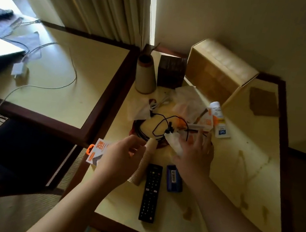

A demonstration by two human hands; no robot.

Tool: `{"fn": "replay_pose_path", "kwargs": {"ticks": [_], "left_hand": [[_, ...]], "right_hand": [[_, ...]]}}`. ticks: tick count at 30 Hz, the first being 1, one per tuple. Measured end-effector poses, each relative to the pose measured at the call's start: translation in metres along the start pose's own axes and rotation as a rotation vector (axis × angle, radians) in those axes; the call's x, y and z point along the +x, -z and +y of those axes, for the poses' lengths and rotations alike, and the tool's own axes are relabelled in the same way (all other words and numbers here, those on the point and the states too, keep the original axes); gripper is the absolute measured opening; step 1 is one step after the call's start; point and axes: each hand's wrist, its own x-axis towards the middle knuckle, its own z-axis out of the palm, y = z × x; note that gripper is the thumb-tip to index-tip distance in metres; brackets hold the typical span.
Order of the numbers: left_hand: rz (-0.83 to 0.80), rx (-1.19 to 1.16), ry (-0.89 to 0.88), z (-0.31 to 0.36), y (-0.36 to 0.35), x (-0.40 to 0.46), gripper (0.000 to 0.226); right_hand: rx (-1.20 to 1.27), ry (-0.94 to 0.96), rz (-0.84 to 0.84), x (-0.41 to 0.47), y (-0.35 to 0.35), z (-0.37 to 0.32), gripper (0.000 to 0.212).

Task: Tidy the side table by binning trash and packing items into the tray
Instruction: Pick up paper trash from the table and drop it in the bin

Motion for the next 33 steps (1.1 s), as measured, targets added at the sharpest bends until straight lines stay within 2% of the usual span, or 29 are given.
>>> {"fn": "replay_pose_path", "kwargs": {"ticks": [3, 5, 7, 12, 18, 21, 24, 27, 33], "left_hand": [[-0.015, 0.091, 0.001, -0.009, 0.006, 0.030, 0.018], [-0.026, 0.157, -0.021, -0.016, 0.005, 0.054, 0.022], [-0.034, 0.201, -0.023, -0.019, 0.005, 0.080, 0.028], [-0.099, 0.406, 0.058, -0.030, -0.002, 0.141, 0.062], [-0.202, 0.646, 0.171, -0.047, -0.020, 0.188, 0.078], [-0.200, 0.636, 0.167, -0.057, -0.026, 0.190, 0.070], [-0.106, 0.512, 0.160, -0.062, -0.025, 0.184, 0.050], [-0.007, 0.401, 0.158, -0.068, -0.021, 0.177, 0.031], [0.140, 0.233, 0.057, -0.067, 0.001, 0.139, 0.022]], "right_hand": [[-0.014, -0.051, -0.007, 0.003, -0.010, -0.001, 0.053], [-0.003, -0.050, 0.042, -0.002, -0.013, -0.001, 0.026], [0.022, -0.016, 0.090, -0.010, -0.016, 0.001, 0.011], [0.155, 0.033, 0.159, -0.039, -0.010, 0.004, 0.019], [0.297, -0.110, 0.213, -0.057, -0.002, 0.012, 0.013], [0.321, -0.119, 0.219, -0.049, -0.003, 0.021, 0.014], [0.335, -0.080, 0.222, -0.037, -0.001, 0.033, 0.017], [0.232, 0.028, 0.162, -0.026, 0.003, 0.042, 0.020], [0.163, 0.141, 0.050, 0.013, 0.009, 0.058, 0.020]]}}
